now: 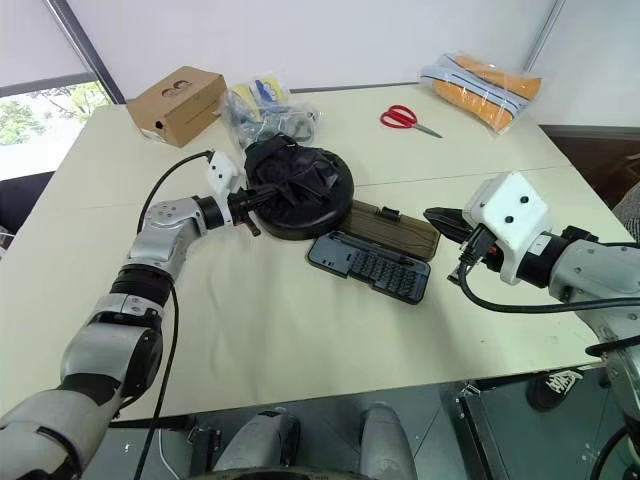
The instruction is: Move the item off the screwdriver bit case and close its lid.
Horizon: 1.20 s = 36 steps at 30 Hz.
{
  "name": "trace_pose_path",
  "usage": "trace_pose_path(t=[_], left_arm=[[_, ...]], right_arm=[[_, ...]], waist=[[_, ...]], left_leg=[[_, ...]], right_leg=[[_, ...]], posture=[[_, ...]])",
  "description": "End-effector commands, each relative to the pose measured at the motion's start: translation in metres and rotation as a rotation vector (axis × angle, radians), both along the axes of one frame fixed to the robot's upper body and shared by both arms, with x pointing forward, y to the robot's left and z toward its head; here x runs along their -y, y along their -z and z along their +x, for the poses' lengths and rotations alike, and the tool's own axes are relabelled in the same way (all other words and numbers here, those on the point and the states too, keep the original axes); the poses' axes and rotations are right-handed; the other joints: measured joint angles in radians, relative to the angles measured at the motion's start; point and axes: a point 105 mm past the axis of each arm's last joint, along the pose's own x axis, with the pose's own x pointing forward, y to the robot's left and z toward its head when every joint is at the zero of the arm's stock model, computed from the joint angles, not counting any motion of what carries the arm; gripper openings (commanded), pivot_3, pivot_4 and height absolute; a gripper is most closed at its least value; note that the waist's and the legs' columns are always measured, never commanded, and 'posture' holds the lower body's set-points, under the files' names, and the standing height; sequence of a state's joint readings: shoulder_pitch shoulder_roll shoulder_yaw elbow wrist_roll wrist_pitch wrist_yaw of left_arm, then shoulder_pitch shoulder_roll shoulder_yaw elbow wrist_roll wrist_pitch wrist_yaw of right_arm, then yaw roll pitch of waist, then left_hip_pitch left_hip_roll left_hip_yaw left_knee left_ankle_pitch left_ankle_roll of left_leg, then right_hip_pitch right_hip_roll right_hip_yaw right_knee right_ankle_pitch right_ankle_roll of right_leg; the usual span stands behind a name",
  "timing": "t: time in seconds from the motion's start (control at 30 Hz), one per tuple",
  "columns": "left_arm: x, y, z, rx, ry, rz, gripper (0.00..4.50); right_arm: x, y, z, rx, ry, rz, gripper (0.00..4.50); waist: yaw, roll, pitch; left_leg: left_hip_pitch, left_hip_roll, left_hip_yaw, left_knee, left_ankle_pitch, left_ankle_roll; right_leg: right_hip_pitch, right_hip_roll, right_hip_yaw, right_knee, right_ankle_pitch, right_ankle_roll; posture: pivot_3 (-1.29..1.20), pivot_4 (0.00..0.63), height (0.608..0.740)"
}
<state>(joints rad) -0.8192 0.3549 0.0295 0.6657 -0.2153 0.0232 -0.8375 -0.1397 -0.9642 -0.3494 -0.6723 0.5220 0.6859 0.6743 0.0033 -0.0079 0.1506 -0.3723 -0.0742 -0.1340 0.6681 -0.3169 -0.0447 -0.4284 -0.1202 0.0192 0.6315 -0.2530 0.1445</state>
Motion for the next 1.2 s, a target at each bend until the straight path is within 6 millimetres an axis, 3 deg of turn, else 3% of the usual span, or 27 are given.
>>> trace_pose_path(t=[0.03, 0.2, 0.47, 0.63, 0.8, 1.2], left_arm=[[-0.021, -0.055, -0.006, 0.168, -0.114, -0.117, 0.03], [-0.061, -0.081, -0.021, 0.26, -0.374, -0.172, 0.03], [-0.136, -0.083, -0.044, 0.322, -0.767, -0.098, 0.03], [-0.185, -0.07, -0.064, 0.302, -0.995, -0.037, 0.03], [-0.217, -0.051, -0.08, 0.256, -1.145, -0.023, 0.03], [-0.257, -0.005, -0.093, 0.134, -1.284, 0.058, 0.03]], right_arm=[[-0.007, -0.008, 0.0, 0.047, -0.03, -0.003, 0.0], [-0.015, -0.005, 0.005, 0.034, -0.075, 0.005, 0.0], [-0.03, -0.002, 0.018, 0.021, -0.168, 0.017, 0.0], [-0.038, 0.001, 0.026, 0.016, -0.221, 0.022, 0.0], [-0.043, 0.003, 0.031, 0.018, -0.252, 0.023, 0.0], [-0.042, 0.004, 0.029, 0.02, -0.244, 0.02, 0.0]], waist=[[-0.001, 0.0, 0.0], [-0.001, 0.0, 0.0], [0.004, 0.0, 0.0], [0.007, 0.0, 0.0], [0.01, 0.0, 0.0], [0.008, -0.001, 0.0]], left_leg=[[0.0, 0.0, 0.0, 0.0, 0.0, 0.0], [0.0, 0.0, -0.002, 0.0, 0.0, 0.0], [0.0, 0.0, -0.002, 0.0, 0.0, 0.0], [0.0, 0.0, -0.002, 0.0, 0.0, 0.0], [0.0, 0.0, -0.002, 0.0, 0.0, 0.0], [0.0, 0.0, -0.003, -0.001, 0.0, -0.001]], right_leg=[[0.0, 0.0, 0.0, 0.0, 0.0, 0.0], [-0.001, 0.0, 0.001, 0.0, 0.0, 0.0], [-0.001, 0.0, 0.001, 0.0, 0.0, 0.0], [-0.001, 0.0, 0.001, -0.001, 0.0, 0.0], [-0.001, 0.0, 0.001, -0.001, 0.0, 0.0], [-0.001, -0.001, 0.001, -0.001, 0.0, 0.0]], posture=[[0.0, 0.15, 0.74], [0.0, 0.15, 0.74], [0.0, 0.15, 0.74], [0.0, 0.15, 0.74], [0.0, 0.15, 0.74], [0.0, 0.15, 0.74]])
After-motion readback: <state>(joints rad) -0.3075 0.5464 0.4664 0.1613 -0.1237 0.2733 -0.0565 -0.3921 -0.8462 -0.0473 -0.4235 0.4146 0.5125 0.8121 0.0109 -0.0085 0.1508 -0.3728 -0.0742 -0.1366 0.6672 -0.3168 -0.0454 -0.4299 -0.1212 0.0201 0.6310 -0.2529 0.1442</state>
